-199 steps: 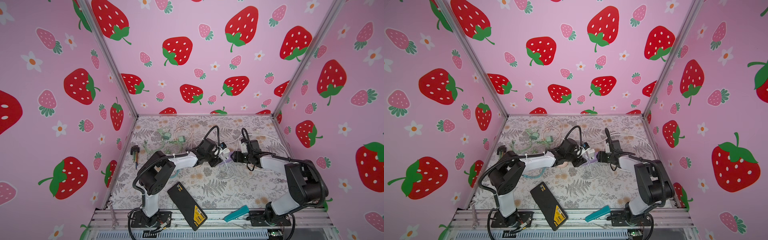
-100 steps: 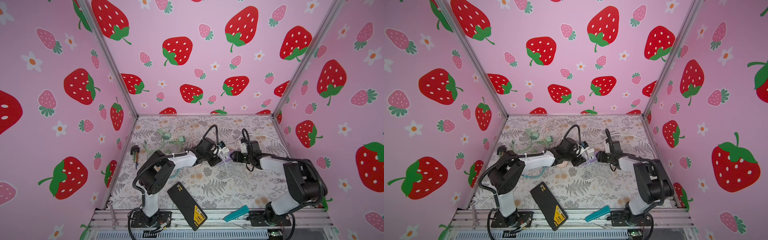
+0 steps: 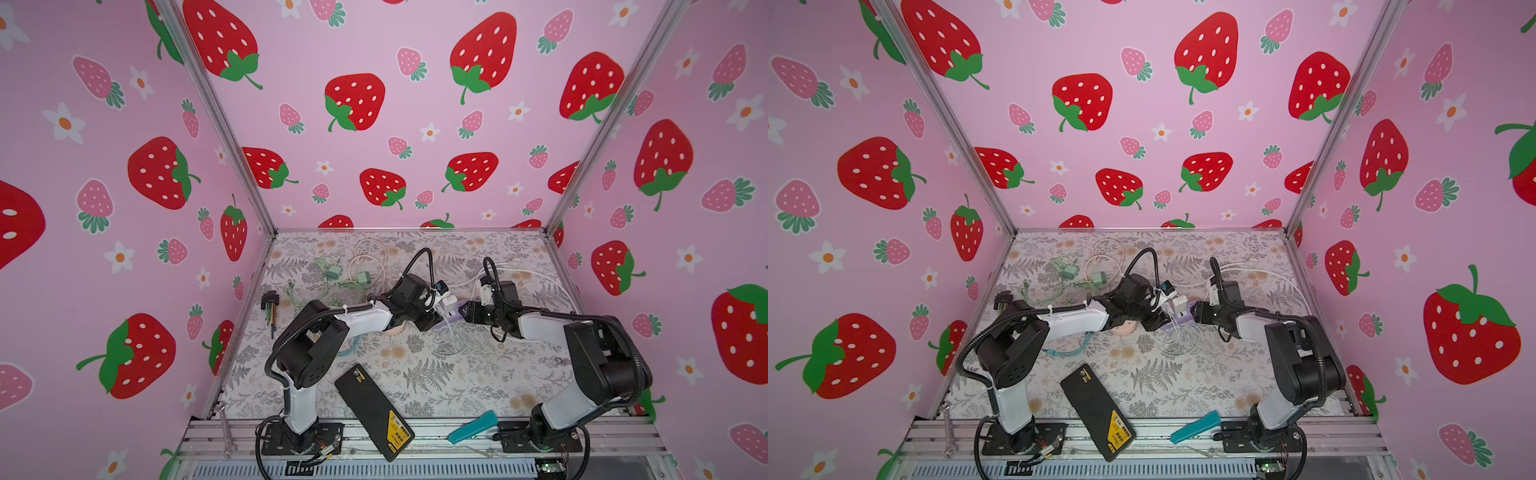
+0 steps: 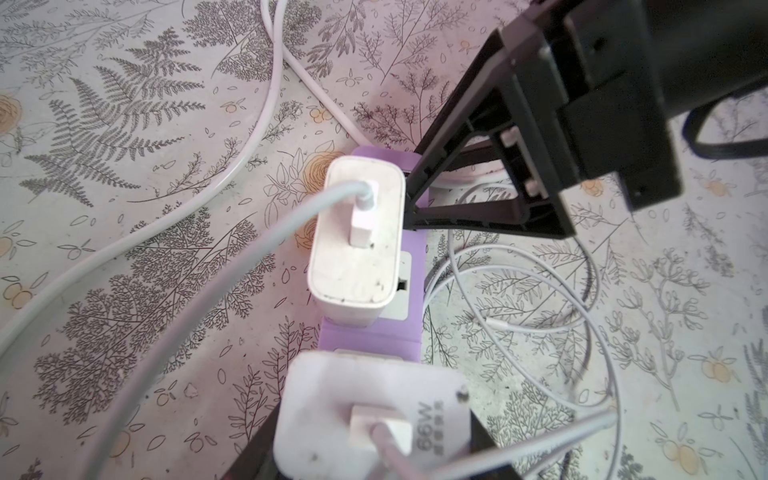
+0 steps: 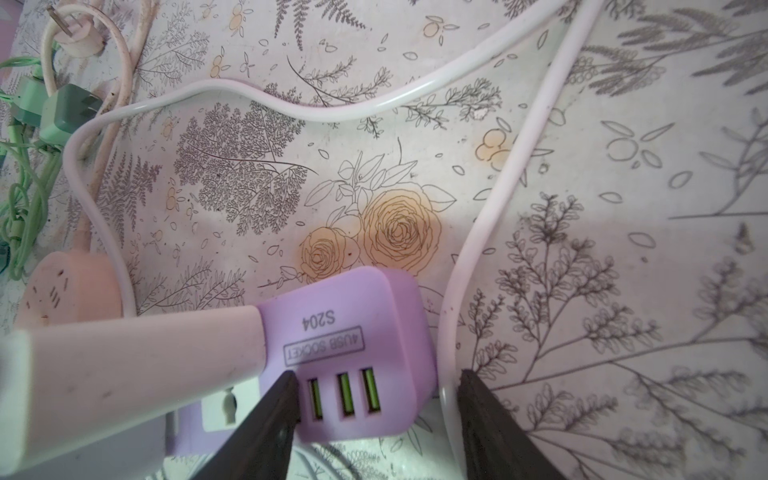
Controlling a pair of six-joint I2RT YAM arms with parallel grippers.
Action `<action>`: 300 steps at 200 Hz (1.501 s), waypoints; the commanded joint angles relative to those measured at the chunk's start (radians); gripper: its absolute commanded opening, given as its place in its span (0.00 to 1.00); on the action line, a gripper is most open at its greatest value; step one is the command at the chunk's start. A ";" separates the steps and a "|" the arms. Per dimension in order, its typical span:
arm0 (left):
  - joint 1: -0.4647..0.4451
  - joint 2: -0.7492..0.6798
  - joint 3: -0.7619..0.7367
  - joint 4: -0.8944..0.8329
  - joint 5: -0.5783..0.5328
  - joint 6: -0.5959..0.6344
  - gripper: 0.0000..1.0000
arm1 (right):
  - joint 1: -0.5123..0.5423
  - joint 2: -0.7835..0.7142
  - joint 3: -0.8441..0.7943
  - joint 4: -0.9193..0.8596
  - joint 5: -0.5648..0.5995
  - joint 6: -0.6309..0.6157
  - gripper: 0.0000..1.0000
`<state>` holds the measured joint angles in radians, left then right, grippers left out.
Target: Pull the plug off the socket
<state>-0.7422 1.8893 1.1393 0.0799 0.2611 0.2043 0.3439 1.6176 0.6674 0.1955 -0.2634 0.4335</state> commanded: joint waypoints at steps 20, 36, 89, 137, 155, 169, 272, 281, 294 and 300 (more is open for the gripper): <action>-0.034 -0.021 -0.016 0.021 -0.157 0.096 0.28 | -0.001 0.071 -0.046 -0.137 0.081 0.001 0.62; -0.034 -0.033 -0.036 0.049 -0.170 0.098 0.27 | -0.001 0.073 -0.045 -0.136 0.081 0.000 0.62; 0.003 -0.013 -0.009 0.045 -0.004 0.012 0.27 | 0.001 0.093 -0.037 -0.133 0.076 -0.003 0.62; 0.072 -0.001 0.001 0.061 0.161 -0.080 0.27 | 0.001 0.096 -0.038 -0.132 0.076 -0.004 0.61; 0.075 0.001 0.014 0.036 0.167 -0.072 0.27 | 0.001 0.097 -0.036 -0.133 0.075 -0.004 0.61; 0.075 0.002 0.025 0.011 0.156 -0.060 0.27 | 0.001 0.097 -0.037 -0.133 0.075 -0.004 0.61; -0.034 -0.033 -0.018 -0.002 -0.202 0.100 0.27 | 0.001 0.100 -0.035 -0.131 0.073 -0.006 0.61; -0.034 -0.036 -0.020 0.005 -0.199 0.097 0.27 | 0.002 0.100 -0.035 -0.131 0.074 -0.006 0.61; -0.034 -0.038 -0.021 0.010 -0.189 0.091 0.27 | 0.003 0.100 -0.036 -0.132 0.074 -0.007 0.61; -0.035 -0.038 -0.021 0.013 -0.181 0.087 0.27 | 0.002 0.100 -0.036 -0.131 0.073 -0.007 0.61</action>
<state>-0.7826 1.8763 1.1244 0.0952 0.1234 0.2680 0.3443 1.6463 0.6685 0.2348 -0.2806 0.4332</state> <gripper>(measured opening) 0.519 0.614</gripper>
